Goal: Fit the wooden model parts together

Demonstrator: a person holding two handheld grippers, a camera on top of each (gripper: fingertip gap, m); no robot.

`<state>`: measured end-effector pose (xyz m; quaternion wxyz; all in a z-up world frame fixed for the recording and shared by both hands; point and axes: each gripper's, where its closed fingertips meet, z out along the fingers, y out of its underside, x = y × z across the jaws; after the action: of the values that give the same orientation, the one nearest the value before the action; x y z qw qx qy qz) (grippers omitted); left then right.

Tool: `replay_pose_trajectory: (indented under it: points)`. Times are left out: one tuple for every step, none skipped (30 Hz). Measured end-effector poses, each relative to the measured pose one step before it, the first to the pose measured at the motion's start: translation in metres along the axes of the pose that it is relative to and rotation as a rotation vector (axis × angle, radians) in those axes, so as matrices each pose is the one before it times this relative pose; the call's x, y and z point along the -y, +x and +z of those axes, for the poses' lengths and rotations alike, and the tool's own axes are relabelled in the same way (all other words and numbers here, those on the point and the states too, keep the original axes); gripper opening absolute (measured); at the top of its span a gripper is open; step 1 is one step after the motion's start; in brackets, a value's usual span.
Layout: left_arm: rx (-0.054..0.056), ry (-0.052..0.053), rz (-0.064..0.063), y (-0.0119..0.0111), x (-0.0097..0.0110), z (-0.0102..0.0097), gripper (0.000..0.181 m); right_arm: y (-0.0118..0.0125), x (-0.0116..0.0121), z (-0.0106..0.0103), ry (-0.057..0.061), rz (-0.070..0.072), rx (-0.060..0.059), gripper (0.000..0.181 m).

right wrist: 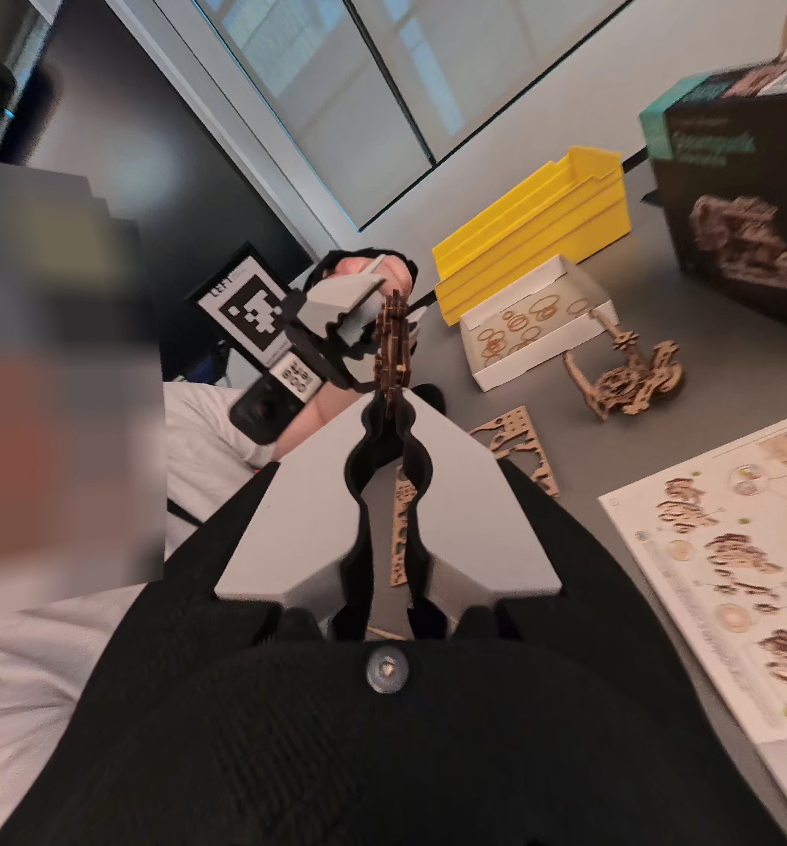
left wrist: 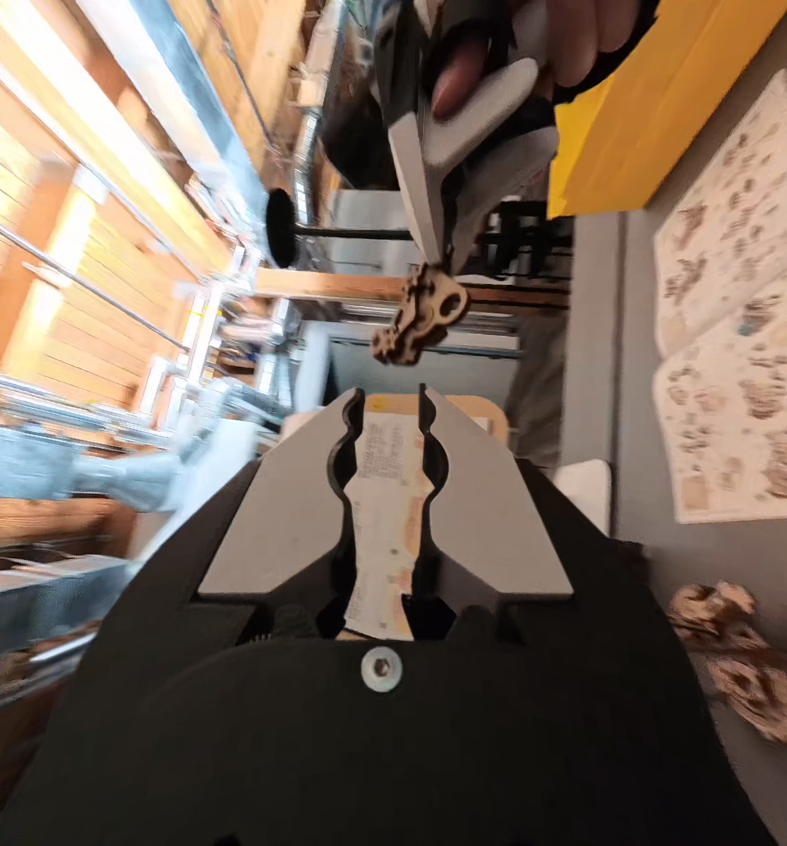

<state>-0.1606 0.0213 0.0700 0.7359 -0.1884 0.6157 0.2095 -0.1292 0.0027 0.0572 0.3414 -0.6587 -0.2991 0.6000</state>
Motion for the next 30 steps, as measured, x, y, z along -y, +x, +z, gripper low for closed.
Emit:
replay_pose_trajectory:
  points:
    - [-0.0404,-0.0141,-0.0493,0.00237,-0.00742,-0.00093,0.019,0.00216,0.00191,-0.00244,0.0107,-0.0349,-0.015,0.003]
    - [-0.0189,-0.0152,-0.0502,-0.00086,-0.00791,-0.00092,0.015,0.00089,0.002,-0.00256,0.0121,-0.0229,-0.0053,0.003]
    - [-0.0266,-0.0079,-0.0725,-0.00053,-0.00684,-0.00064,0.006,0.00044,0.00217,-0.00274,0.0132,-0.0172,-0.0026,0.003]
    - [-0.0618,-0.0055,-0.1095,0.00344,-0.00538,0.00005,0.003,0.00183,0.00194,-0.00281,0.013,-0.0117,-0.0113,0.003]
    - [-0.0719,-0.0114,-0.1367,0.00361,-0.00409,0.0009,0.008,0.00232,0.00058,-0.00258,0.0054,-0.0082,-0.0123,0.003]
    - [-0.0474,-0.0053,-0.1396,-0.00042,-0.00127,0.0011,0.016,0.00158,-0.00151,-0.00215,-0.0066,-0.0122,-0.0063,0.003]
    - [-0.0474,0.006,-0.131,0.00009,0.00164,0.00081,0.02,0.00342,-0.00312,-0.00207,-0.0131,-0.015,-0.0141,0.003]
    - [-0.0406,0.0071,-0.118,0.00019,0.0023,0.00052,0.024,0.00727,-0.00462,-0.00266,-0.0195,-0.0131,-0.0327,0.003]
    - [-0.036,0.0054,-0.0993,0.00065,0.00203,0.00061,0.029,0.00807,-0.00668,-0.00275,-0.0278,-0.0102,-0.0321,0.003]
    - [-0.045,0.0032,-0.0821,0.0028,0.00102,0.00049,0.034,0.00856,-0.00761,-0.00283,-0.03,-0.0128,-0.0311,0.003]
    - [-0.0378,-0.0067,-0.0713,0.00217,-0.00112,0.00103,0.04,0.00947,-0.00845,-0.00276,-0.0302,-0.0241,-0.0353,0.003]
    - [-0.0246,-0.014,-0.0601,0.00017,-0.00257,0.00134,0.046,0.00813,-0.00892,-0.00208,-0.0275,-0.0311,-0.0269,0.003]
    - [-0.0317,-0.011,-0.0537,0.00156,-0.00267,0.00156,0.053,0.00747,-0.00996,-0.00155,-0.0287,-0.0228,-0.0215,0.003]
    - [-0.0438,-0.0094,-0.0558,0.0033,-0.00263,0.00139,0.057,0.00536,-0.00845,-0.00099,-0.0195,-0.0067,-0.0054,0.003]
    - [-0.0369,0.0001,-0.0605,0.00218,-0.00084,0.00122,0.058,0.00565,-0.00459,-0.00122,-0.0017,0.0105,-0.0074,0.003]
    - [-0.0327,0.016,-0.0626,0.00153,0.00136,0.00128,0.057,0.0058,-0.00125,-0.00199,0.008,0.0152,-0.0132,0.003]
    - [-0.0403,0.0252,-0.06,0.00275,0.00272,0.00109,0.054,0.00446,0.0019,-0.00241,0.022,0.0055,-0.0125,0.003]
    - [-0.0444,0.0234,-0.0511,0.00339,0.00219,0.00112,0.051,0.00229,0.0024,-0.00243,0.0224,-0.0027,-0.0062,0.003]
    - [-0.0344,0.0174,-0.0417,0.00193,0.00111,0.00145,0.05,0.00103,0.00087,-0.0025,0.0084,-0.0084,-0.0044,0.003]
    - [-0.0168,0.0069,-0.0342,-0.00051,-0.00089,0.00191,0.048,0.00102,-0.00004,-0.00269,0.0012,-0.019,-0.01,0.003]
    - [-0.0004,-0.0048,-0.0219,-0.00267,-0.0028,0.00211,0.047,0.00186,-0.00062,-0.00281,0.0012,-0.021,-0.0158,0.003]
    - [0.0123,-0.0129,-0.008,-0.00422,-0.00404,0.00225,0.046,0.00216,-0.00098,-0.00269,0.0001,-0.0082,-0.0141,0.003]
    - [0.0199,-0.0185,0.0033,-0.00441,-0.00494,0.00234,0.043,0.00114,-0.00068,-0.00255,-0.0012,0.0013,-0.0068,0.003]
    - [0.0193,-0.0225,0.0093,-0.00347,-0.00508,0.00238,0.039,-0.0014,0.00052,-0.00244,0.0046,0.0008,0.008,0.003]
    - [0.0184,-0.026,0.0105,-0.00253,-0.00496,0.00242,0.037,-0.00356,0.0016,-0.00212,0.0091,-0.0052,0.019,0.003]
    - [0.0201,-0.025,0.0085,-0.00227,-0.00416,0.0023,0.034,-0.00343,0.00039,-0.00174,0.0017,-0.0082,0.0167,0.003]
    - [0.0169,-0.0206,0.0092,-0.00136,-0.00309,0.00188,0.029,-0.00129,-0.00196,-0.00104,-0.0135,-0.01,0.0034,0.003]
    - [0.0093,-0.0156,0.0101,-0.00001,-0.0021,0.00144,0.025,0.00048,-0.00367,-0.00041,-0.0246,-0.0101,-0.0058,0.003]
    - [0.0082,-0.0124,0.0104,0.00015,-0.00159,0.0011,0.019,0.00114,-0.00381,0.00007,-0.0257,-0.0061,-0.0067,0.003]
    - [0.01,-0.0104,0.0112,-0.00041,-0.00134,0.00044,0.008,0.00053,-0.0032,0.00028,-0.0205,-0.0006,0.0006,0.003]
